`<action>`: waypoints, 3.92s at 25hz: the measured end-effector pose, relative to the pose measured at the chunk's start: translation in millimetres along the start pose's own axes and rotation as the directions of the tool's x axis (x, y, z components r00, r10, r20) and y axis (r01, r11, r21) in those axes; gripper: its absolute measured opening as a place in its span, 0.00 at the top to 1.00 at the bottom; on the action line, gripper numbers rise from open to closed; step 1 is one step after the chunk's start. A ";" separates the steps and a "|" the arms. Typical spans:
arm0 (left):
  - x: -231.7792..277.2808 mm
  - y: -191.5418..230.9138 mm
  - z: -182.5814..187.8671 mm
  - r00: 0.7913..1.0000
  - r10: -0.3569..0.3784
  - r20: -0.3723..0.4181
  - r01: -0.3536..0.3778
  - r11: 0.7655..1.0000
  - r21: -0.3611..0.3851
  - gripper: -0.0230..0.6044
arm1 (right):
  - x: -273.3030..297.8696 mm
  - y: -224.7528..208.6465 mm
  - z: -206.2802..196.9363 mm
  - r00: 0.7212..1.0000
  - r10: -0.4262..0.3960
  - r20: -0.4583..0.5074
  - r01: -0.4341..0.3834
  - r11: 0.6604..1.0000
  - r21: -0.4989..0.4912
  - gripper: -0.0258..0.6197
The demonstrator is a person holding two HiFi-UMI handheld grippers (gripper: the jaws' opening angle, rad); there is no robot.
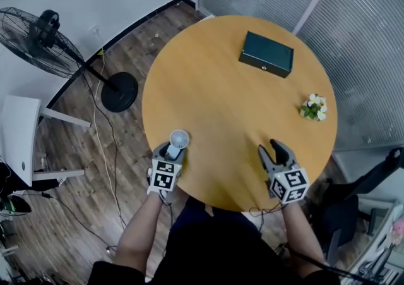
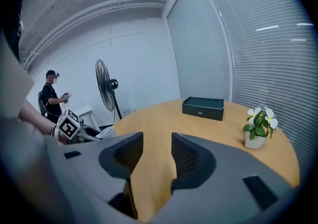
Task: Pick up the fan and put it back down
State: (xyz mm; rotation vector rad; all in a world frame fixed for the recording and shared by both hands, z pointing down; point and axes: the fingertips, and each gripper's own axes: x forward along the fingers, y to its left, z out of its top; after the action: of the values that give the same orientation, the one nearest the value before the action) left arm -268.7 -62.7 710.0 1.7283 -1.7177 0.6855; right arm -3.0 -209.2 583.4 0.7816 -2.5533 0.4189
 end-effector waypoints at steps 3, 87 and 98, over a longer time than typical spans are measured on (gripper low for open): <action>15.9 8.6 -3.8 1.000 -0.018 -0.018 0.018 1.000 0.017 0.62 | 6.1 4.3 -7.4 1.000 -0.016 -0.022 0.016 1.000 0.008 0.67; -271.4 -52.7 318.5 0.660 -0.099 0.745 0.014 0.993 0.120 0.96 | -124.4 75.6 261.4 0.804 -0.013 0.595 0.128 0.980 -0.151 0.95; -266.5 -52.6 316.8 0.667 -0.094 0.739 0.016 0.994 0.112 0.96 | -122.9 72.4 261.2 0.804 -0.013 0.595 0.125 0.981 -0.148 0.95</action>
State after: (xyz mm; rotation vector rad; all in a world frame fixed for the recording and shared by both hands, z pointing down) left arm -240.5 -110.2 296.4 2.3210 -2.1545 -0.0241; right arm -36.3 -200.7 287.7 1.0641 -3.0601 -0.1160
